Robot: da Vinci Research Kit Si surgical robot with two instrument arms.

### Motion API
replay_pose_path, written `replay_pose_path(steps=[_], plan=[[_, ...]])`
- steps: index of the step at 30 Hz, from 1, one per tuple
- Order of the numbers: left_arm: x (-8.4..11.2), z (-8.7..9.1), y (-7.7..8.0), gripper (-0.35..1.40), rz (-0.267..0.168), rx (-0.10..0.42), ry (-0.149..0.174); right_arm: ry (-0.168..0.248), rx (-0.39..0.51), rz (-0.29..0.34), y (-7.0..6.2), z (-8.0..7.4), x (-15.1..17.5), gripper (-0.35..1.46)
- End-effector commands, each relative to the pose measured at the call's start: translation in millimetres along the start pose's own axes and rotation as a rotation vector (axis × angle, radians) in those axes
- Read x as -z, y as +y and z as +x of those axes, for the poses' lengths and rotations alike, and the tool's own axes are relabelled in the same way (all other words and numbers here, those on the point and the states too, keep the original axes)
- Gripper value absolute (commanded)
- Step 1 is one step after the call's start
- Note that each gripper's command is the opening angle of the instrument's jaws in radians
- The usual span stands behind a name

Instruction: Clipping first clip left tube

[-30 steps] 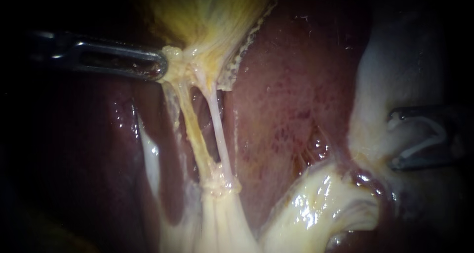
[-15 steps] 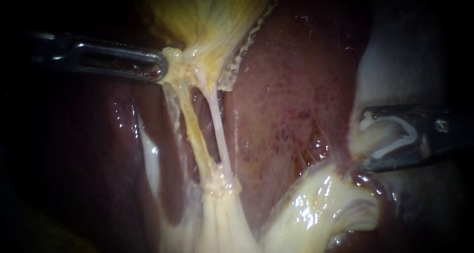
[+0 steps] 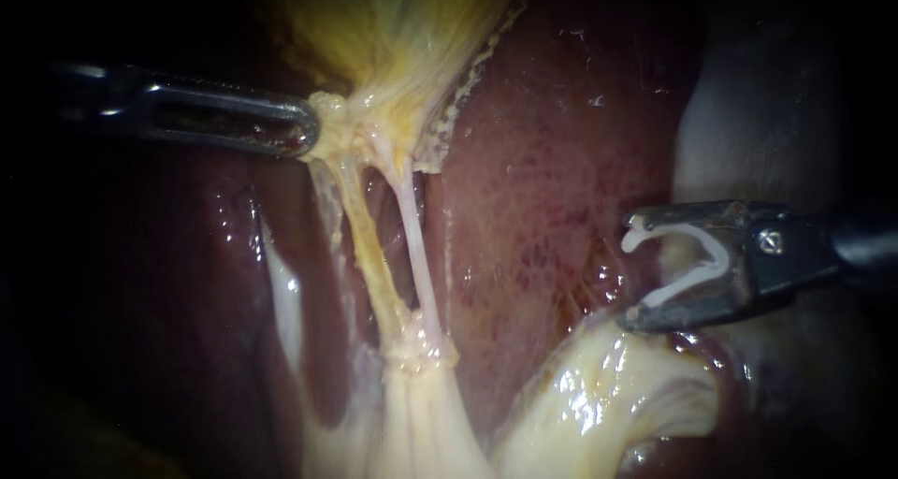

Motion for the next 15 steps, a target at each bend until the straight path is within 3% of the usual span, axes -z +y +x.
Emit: replay_pose_path(steps=[1, 11, 15], plan=[[0.0, 0.0, 0.0, -0.35, 0.002, 0.000, 0.001, 0.002, -0.001, 0.004, 0.0, 0.2, -0.3, 0.48], [-0.1, 0.1, 0.0, -0.35, 0.004, -0.001, 0.002, 0.016, -0.002, 0.027, -0.2, 2.1, -2.9, 0.48], [-0.2, 0.1, 0.0, -0.35, 0.004, -0.001, 0.002, 0.042, -0.004, 0.054, -0.2, 2.7, -4.0, 0.48]])
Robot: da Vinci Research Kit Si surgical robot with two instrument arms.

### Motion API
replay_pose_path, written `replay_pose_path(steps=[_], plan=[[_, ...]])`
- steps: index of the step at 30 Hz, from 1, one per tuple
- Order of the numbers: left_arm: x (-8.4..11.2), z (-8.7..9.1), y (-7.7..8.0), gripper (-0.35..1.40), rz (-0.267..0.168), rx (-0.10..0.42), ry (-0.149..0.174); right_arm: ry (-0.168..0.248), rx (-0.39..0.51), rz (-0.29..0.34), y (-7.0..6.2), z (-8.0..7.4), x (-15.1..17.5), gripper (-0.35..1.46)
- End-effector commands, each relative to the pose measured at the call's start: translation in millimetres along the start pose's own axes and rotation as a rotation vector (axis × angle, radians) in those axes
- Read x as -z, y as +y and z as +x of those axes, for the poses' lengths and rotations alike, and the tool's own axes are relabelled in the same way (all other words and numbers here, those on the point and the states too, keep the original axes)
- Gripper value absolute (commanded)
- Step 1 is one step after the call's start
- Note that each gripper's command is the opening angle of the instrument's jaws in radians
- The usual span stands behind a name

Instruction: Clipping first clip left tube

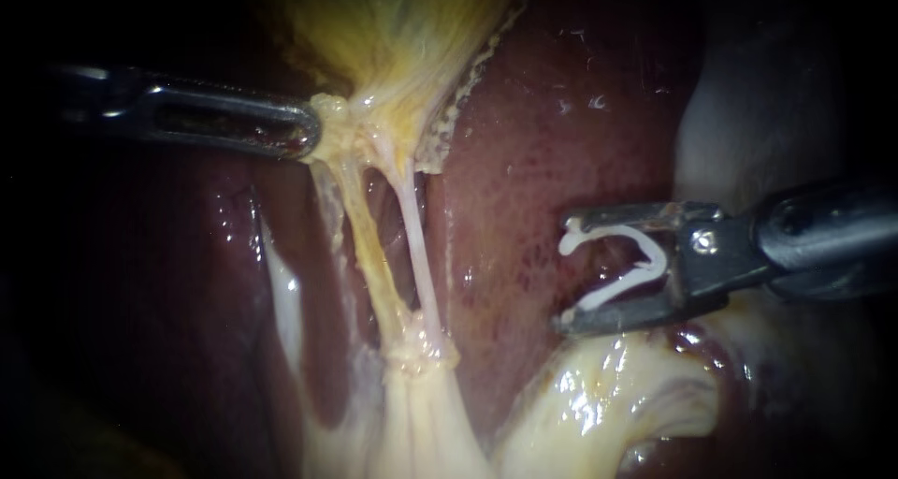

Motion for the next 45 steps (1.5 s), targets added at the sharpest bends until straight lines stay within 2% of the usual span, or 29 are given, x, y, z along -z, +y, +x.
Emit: replay_pose_path(steps=[1, 17, 28, 34, 45], plan=[[0.0, 0.0, 0.0, -0.35, 0.001, 0.000, 0.000, 0.012, -0.011, 0.006, 0.0, 0.2, -0.4, 0.48], [-0.1, 0.1, 0.0, -0.35, -0.001, -0.001, 0.003, 0.128, -0.116, 0.123, 0.2, 1.1, -5.5, 0.48], [-0.1, 0.1, 0.0, -0.35, -0.001, -0.001, 0.003, 0.185, -0.167, 0.212, 1.0, 0.8, -7.8, 0.47], [-0.1, 0.1, 0.0, -0.35, -0.001, -0.001, 0.003, 0.205, -0.179, 0.226, 1.5, 0.5, -8.9, 0.48], [-0.2, 0.2, 0.0, -0.35, -0.003, -0.002, 0.006, 0.202, -0.198, 0.247, 2.0, -0.9, -11.0, 0.48]])
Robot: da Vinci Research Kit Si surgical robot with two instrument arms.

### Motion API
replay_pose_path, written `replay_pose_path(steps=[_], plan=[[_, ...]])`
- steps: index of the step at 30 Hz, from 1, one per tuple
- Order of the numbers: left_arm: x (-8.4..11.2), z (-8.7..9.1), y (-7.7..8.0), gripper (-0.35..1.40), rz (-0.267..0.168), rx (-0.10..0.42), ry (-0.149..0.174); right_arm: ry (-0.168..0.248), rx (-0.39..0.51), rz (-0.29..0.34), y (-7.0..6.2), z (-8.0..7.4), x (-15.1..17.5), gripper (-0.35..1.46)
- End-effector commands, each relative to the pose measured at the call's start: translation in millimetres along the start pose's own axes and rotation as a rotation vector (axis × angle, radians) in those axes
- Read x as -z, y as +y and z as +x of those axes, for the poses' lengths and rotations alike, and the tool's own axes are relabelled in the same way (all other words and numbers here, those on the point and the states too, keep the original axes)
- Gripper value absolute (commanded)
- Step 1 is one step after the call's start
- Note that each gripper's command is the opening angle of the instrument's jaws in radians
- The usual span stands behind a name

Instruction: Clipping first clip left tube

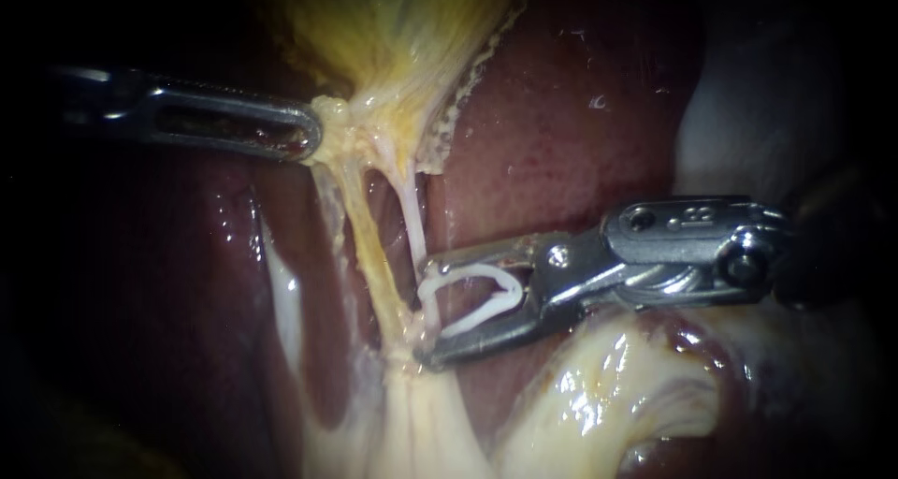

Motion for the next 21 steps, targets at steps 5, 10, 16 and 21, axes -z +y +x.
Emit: replay_pose_path(steps=[5, 10, 16, 21], plan=[[0.0, 0.0, 0.0, -0.35, -0.001, 0.000, 0.003, -0.004, -0.002, 0.005, 0.6, -0.8, -1.0, 0.49], [-0.1, 0.1, 0.0, -0.35, -0.002, -0.001, 0.003, -0.005, 0.003, 0.002, 1.4, -1.6, -1.6, 0.49], [-0.1, 0.1, 0.0, -0.35, 0.000, -0.001, 0.006, -0.007, 0.003, 0.002, 2.4, -2.7, -2.1, 0.49], [-0.2, 0.1, 0.0, -0.35, 0.000, -0.001, 0.006, -0.008, 0.007, -0.002, 3.3, -3.5, -2.7, 0.49]])
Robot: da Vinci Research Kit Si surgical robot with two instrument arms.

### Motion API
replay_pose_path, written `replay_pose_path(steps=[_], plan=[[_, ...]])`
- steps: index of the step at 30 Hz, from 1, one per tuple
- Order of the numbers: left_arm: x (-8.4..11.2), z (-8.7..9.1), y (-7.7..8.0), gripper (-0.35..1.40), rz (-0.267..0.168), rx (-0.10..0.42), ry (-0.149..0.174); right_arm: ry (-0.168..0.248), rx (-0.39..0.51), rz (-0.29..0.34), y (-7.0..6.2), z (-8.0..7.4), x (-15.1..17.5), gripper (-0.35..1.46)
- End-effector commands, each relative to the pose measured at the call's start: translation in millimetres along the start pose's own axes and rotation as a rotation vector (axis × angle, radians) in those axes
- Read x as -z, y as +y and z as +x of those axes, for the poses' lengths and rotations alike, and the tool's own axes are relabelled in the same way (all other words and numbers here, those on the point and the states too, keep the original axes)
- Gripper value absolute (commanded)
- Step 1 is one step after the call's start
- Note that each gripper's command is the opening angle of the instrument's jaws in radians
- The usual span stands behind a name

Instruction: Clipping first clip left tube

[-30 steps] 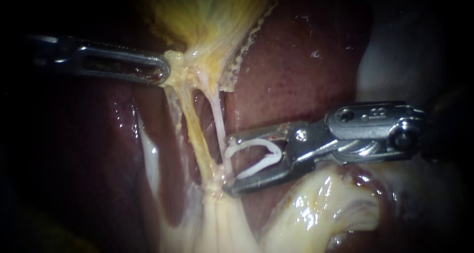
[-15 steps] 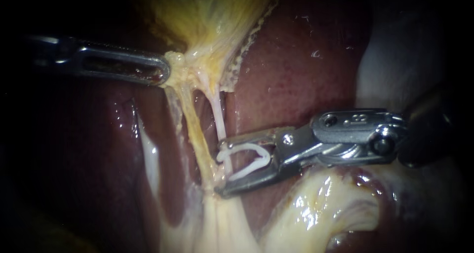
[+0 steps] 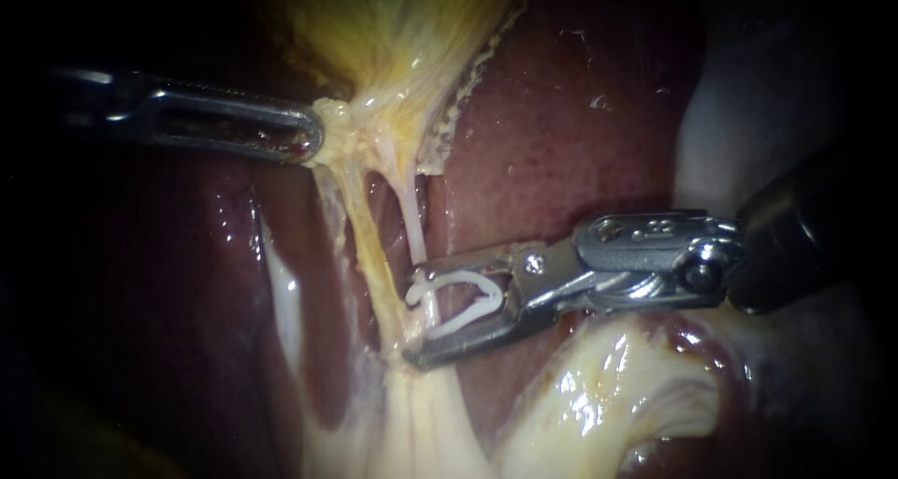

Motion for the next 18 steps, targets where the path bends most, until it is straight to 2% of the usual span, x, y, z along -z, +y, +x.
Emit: replay_pose_path(steps=[1, 10, 18], plan=[[0.0, 0.0, 0.0, -0.35, -0.001, 0.000, 0.000, 0.000, 0.001, -0.001, 0.1, 0.0, -0.2, 0.49], [-0.2, 0.2, 0.0, -0.35, 0.001, -0.001, 0.001, -0.003, -0.001, 0.006, 1.0, -0.2, -0.9, 0.50], [-0.1, 0.2, 0.0, -0.35, 0.002, -0.001, 0.001, -0.017, -0.005, 0.055, 0.2, 0.0, 0.4, 0.49]])
